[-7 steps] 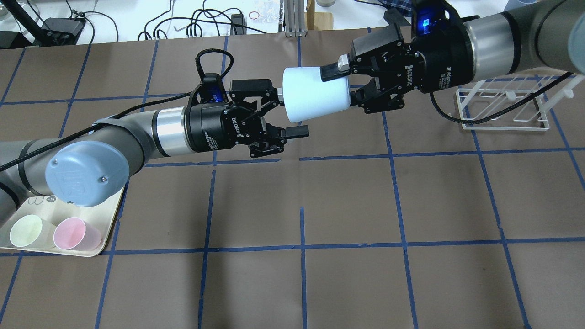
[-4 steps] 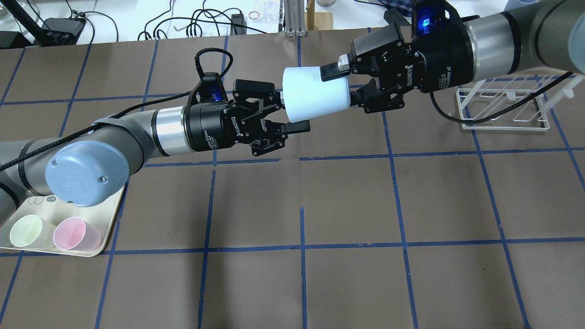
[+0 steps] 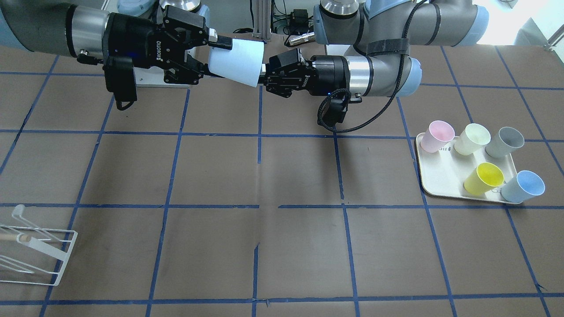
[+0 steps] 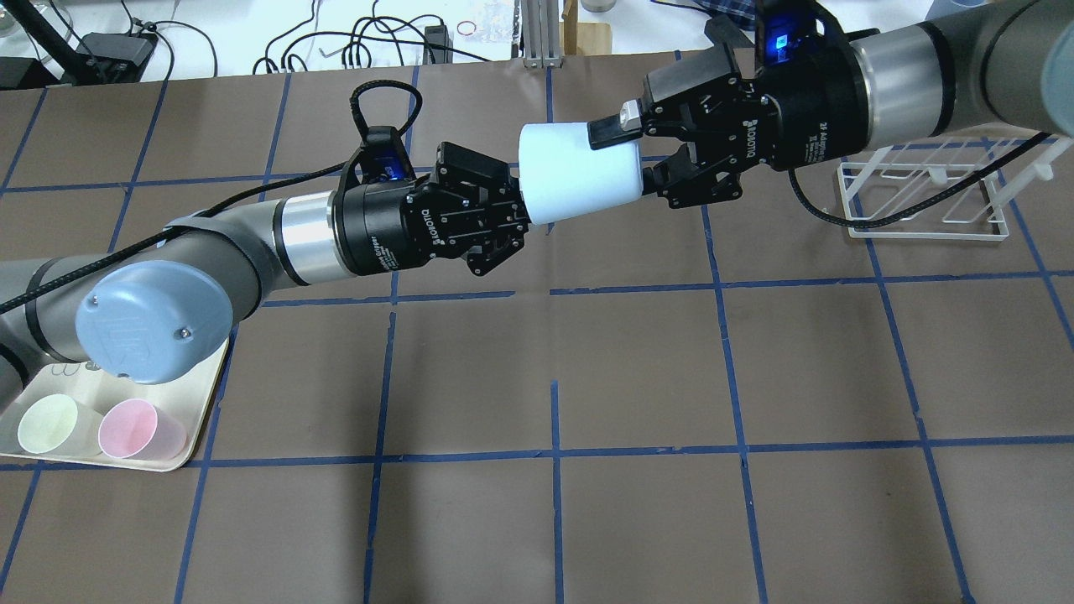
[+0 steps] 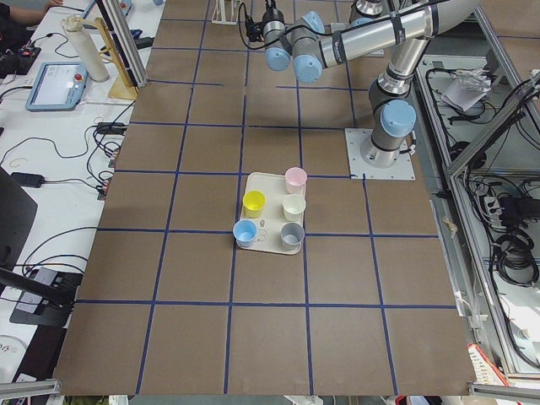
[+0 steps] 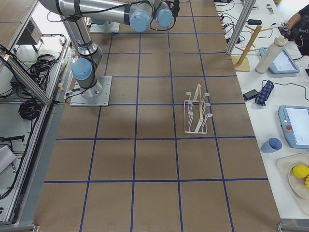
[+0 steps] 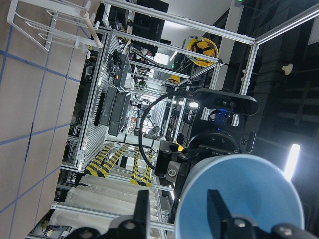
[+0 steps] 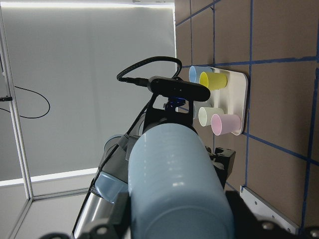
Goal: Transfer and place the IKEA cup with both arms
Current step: 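Close the left gripper on the cup's base beside the right gripper, then open the right gripper and pull it back from the cup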
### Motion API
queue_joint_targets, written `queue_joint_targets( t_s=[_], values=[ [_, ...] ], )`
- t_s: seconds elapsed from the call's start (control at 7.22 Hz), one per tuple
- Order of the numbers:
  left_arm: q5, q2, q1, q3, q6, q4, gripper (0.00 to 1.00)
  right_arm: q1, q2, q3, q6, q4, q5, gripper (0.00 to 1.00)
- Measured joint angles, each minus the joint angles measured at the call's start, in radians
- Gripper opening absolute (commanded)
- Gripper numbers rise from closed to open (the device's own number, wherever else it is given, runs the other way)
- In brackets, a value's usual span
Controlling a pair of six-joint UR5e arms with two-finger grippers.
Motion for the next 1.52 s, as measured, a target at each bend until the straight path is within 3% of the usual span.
queue_joint_targets(
  t_s=[0.14, 1.11, 1.52],
  values=[
    [0.001, 0.0, 0.0, 0.0, 0.003, 0.0, 0.0, 0.001, 0.0, 0.0, 0.0, 0.0, 0.0, 1.0],
    [0.015, 0.004, 0.011, 0.001, -0.001, -0.001, 0.0, -0.012, 0.012, -0.02, 0.014, -0.014, -0.008, 1.0],
    [0.063, 0.01, 0.034, 0.005, -0.003, -0.004, 0.0, -0.057, 0.02, -0.044, 0.017, -0.02, -0.075, 1.0]
  ],
)
